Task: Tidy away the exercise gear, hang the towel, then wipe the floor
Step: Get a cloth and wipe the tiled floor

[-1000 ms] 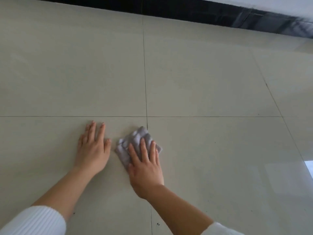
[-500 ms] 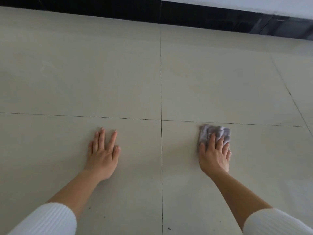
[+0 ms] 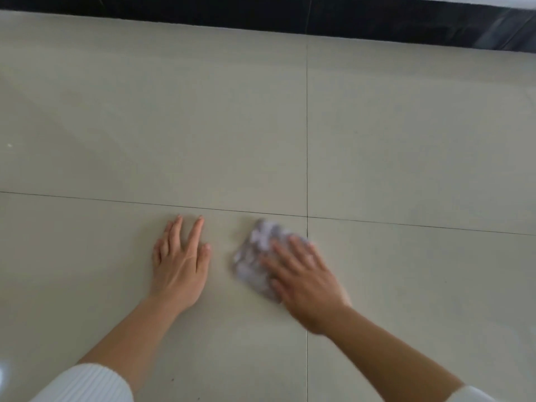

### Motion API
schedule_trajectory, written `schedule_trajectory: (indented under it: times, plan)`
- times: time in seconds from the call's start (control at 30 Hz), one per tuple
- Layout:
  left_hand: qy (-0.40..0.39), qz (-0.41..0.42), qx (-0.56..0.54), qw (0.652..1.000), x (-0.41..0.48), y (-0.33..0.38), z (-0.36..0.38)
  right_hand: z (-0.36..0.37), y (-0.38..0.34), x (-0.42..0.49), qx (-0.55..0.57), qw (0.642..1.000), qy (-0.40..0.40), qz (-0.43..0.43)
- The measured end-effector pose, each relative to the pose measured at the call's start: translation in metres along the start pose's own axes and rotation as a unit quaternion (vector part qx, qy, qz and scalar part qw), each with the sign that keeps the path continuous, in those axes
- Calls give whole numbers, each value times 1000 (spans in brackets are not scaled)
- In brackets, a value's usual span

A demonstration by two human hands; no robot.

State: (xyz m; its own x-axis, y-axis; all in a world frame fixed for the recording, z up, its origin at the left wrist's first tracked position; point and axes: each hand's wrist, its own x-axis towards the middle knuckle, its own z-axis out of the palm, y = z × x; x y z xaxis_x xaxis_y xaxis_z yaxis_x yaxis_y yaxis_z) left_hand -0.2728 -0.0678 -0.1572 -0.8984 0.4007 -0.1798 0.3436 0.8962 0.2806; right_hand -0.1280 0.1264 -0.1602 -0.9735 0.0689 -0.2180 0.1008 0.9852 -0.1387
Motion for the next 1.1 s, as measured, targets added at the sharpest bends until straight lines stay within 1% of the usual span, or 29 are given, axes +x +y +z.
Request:
schedule_trajectory:
  times: [0.03, 0.07, 0.1, 0.13, 0.17, 0.23, 0.27, 0.3, 0.33, 0.37, 0.4, 0.47, 0.5, 0.53, 0.57, 0.6, 0.63, 0.67, 0.73, 0.8, 0.87, 0.93, 1.0, 1.1]
  plan:
    - [0, -7, -1, 1000, 6, 1, -2, -3, 22, 1, -4, 996, 14, 87]
    - [2, -10, -2, 1000, 14, 1, -3, -6, 45, 1, 20, 982, 23, 189]
    - [3, -8, -1, 1000, 21, 2, -4, -13, 66, 0, 57, 958, 21, 279]
    - [-1, -3, 4, 1000, 29, 3, -5, -20, 84, -1, 81, 937, 17, 341]
    - [-12, 2, 13, 1000, 37, 3, -3, -28, 97, 2, 93, 921, 14, 378]
    - [-32, 3, 28, 999, 47, 5, 3, -36, 109, 17, 131, 896, 24, 423]
    - [-29, 0, 27, 999, 50, 6, 6, -37, 109, 29, 154, 883, 31, 442]
    - [-19, -2, 25, 1000, 50, 6, 8, -39, 104, 42, 170, 876, 31, 450]
    - [-7, 1, 26, 1000, 51, 5, 9, -34, 95, 56, 178, 881, 37, 437]
    - [9, 13, 32, 999, 50, 3, 9, -33, 82, 67, 175, 898, 45, 401]
    - [26, 28, 42, 998, 51, 1, 8, -29, 65, 76, 156, 925, 55, 341]
    - [62, 35, 53, 996, 58, 0, 4, -20, 29, 84, 109, 977, 64, 172]
    - [87, 22, 45, 995, 63, 3, 3, -17, 18, 84, 90, 991, 52, 89]
    - [111, 9, 35, 993, 69, 9, 1, -15, 14, 82, 70, 996, 49, 20]
    - [128, 3, 29, 991, 77, 15, 0, -13, 19, 82, 51, 997, 45, -34]
    - [136, 6, 26, 990, 85, 22, -1, -14, 31, 86, 32, 997, 38, -58]
    - [134, 13, 22, 991, 95, 28, -1, -18, 47, 90, 12, 998, 37, -54]
    - [127, 20, 20, 991, 106, 33, 0, -20, 65, 95, -1, 999, 40, -25]
    - [98, 21, 12, 995, 128, 46, 4, -30, 104, 107, 5, 995, 57, 81]
    - [76, -8, 8, 997, 148, 58, 11, -41, 143, 120, 50, 979, 37, 194]
    - [100, -36, 16, 994, 158, 64, 15, -53, 176, 123, 76, 960, 27, 268]
    - [121, -45, 25, 991, 162, 66, 16, -61, 208, 128, 87, 942, 18, 323]
    - [121, -46, 26, 991, 160, 66, 17, -67, 229, 138, 94, 926, 17, 365]
    - [125, -49, 31, 990, 161, 67, 16, -75, 231, 172, 137, 899, 29, 414]
